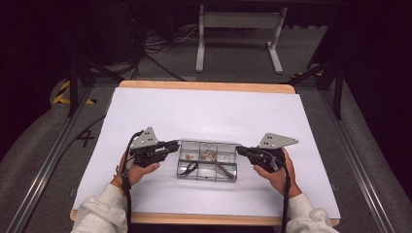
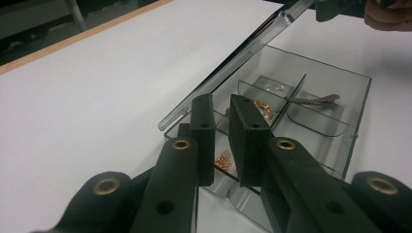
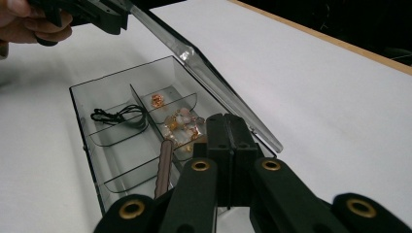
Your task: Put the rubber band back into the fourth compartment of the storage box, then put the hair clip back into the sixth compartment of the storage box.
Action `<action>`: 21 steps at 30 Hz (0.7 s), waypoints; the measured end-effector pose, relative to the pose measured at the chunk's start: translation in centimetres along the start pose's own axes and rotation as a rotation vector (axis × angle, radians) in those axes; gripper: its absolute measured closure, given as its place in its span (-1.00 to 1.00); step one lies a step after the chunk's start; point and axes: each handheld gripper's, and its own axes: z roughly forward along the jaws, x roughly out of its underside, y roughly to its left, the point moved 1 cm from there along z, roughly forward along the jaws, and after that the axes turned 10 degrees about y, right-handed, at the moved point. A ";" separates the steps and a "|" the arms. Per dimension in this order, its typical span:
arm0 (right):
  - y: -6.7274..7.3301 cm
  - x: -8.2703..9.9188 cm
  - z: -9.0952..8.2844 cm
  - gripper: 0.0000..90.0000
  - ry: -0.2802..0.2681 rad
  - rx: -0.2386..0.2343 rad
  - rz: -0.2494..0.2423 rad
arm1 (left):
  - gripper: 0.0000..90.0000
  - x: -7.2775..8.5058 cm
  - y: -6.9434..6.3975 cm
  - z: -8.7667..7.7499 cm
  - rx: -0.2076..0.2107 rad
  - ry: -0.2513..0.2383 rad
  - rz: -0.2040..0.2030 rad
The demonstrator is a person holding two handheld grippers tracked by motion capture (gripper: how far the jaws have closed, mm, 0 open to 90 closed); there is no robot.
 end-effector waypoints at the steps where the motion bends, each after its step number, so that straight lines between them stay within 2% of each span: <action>1: 0.0 0.0 0.0 1.00 -0.001 0.000 0.000 | 0.79 0.0 0.0 -0.1 0.000 0.001 0.004; 21: 0.7 0.5 -0.4 1.00 0.017 -0.001 -0.016 | 0.80 0.5 -0.4 -0.5 -0.003 0.034 0.034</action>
